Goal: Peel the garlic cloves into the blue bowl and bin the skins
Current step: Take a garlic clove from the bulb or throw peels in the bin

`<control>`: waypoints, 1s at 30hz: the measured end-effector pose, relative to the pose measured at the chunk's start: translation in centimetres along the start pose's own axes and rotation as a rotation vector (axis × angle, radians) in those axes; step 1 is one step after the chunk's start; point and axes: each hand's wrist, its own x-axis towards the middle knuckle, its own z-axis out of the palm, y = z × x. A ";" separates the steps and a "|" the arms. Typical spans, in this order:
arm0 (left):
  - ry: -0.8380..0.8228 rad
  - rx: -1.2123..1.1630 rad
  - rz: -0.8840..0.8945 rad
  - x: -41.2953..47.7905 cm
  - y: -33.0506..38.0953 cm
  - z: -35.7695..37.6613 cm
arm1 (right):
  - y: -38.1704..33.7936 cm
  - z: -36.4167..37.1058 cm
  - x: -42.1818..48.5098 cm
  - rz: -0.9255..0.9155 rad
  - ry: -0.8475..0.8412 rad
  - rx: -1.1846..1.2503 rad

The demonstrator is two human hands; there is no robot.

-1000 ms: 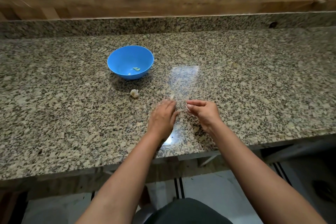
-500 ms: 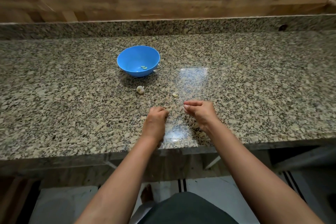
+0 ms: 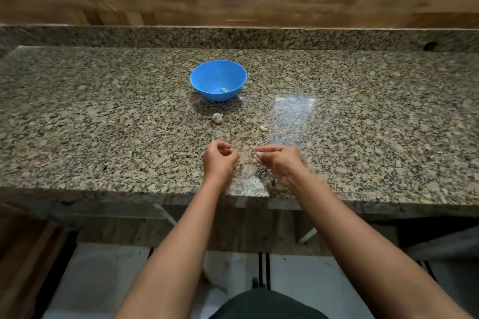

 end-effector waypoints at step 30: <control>1.269 -0.974 -0.472 -25.8 -25.6 -44.9 | 29.3 44.5 -26.8 0.307 -0.952 -0.588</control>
